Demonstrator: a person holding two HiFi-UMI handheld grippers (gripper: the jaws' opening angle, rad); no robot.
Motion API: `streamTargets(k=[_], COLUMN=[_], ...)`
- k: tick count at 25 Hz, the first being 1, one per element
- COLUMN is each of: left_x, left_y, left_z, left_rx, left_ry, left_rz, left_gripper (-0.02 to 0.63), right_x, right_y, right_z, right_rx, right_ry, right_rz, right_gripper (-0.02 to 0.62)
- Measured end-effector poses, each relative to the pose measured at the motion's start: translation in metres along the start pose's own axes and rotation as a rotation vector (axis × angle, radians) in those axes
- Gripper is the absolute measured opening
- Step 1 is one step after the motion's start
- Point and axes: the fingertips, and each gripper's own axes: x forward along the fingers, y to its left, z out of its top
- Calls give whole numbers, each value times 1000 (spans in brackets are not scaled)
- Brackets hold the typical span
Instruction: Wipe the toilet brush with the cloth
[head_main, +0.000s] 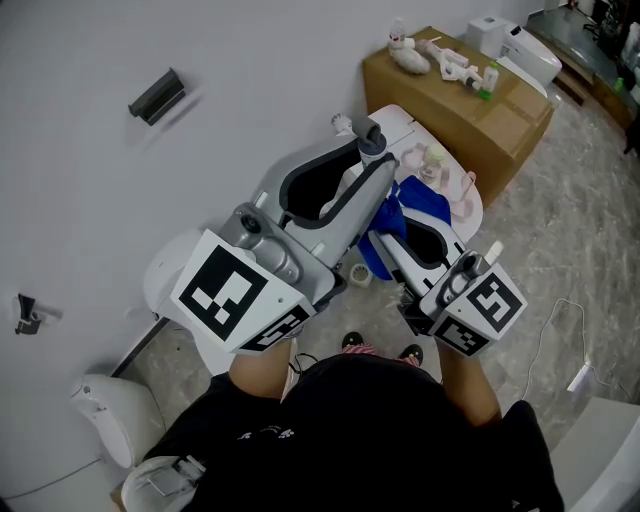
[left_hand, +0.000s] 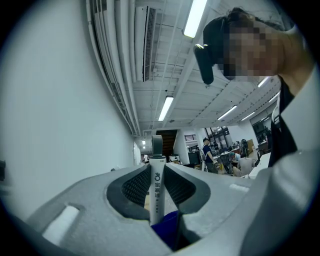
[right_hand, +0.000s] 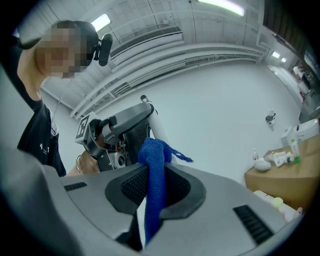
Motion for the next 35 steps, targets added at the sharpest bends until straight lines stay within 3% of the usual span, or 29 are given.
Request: streamTargets(k=[35], left_x=[-2], left_y=[-8], left_z=[12], left_rx=[7], left_ry=[-30], left_rz=[-44], left_gripper=[89], right_x=[-19], right_y=[-27], right_z=[-61], right_rx=[64], right_ry=[108], right_rz=[-115], right_gripper=[64])
